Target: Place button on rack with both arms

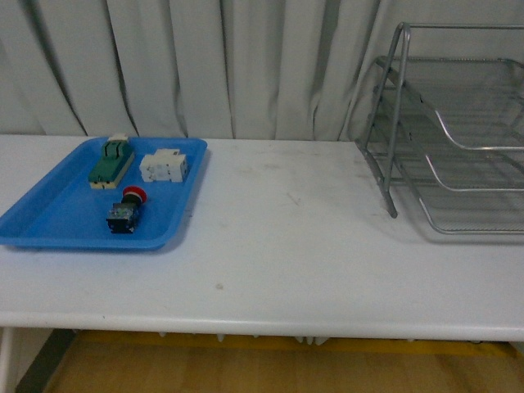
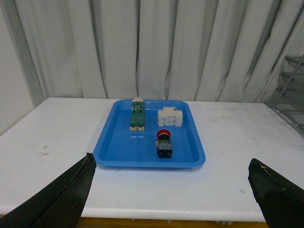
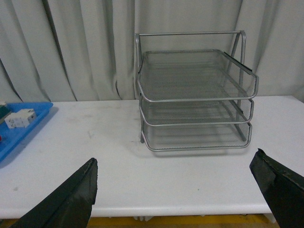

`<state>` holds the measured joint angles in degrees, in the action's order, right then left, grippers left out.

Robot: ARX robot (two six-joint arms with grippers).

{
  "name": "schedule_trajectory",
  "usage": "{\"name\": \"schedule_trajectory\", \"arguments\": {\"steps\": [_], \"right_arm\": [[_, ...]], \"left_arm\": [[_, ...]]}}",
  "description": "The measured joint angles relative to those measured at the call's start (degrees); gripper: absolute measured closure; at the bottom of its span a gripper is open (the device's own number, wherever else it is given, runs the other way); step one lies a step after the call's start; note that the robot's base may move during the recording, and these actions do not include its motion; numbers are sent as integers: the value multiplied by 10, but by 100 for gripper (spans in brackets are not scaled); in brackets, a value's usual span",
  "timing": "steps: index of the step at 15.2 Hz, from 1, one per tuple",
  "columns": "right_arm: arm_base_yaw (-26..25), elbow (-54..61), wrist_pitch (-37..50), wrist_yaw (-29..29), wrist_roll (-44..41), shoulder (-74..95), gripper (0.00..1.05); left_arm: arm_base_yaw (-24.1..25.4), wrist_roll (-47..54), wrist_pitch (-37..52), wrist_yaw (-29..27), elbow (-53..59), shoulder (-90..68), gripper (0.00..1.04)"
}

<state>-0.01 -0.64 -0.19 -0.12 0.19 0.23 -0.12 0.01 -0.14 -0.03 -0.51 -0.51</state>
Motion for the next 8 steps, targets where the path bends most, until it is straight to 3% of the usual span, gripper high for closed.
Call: {"name": "schedule_trajectory", "arguments": {"steps": [8], "right_arm": [[0,0,0,0,0,0,6]], "left_arm": [[0,0,0,0,0,0,7]]}}
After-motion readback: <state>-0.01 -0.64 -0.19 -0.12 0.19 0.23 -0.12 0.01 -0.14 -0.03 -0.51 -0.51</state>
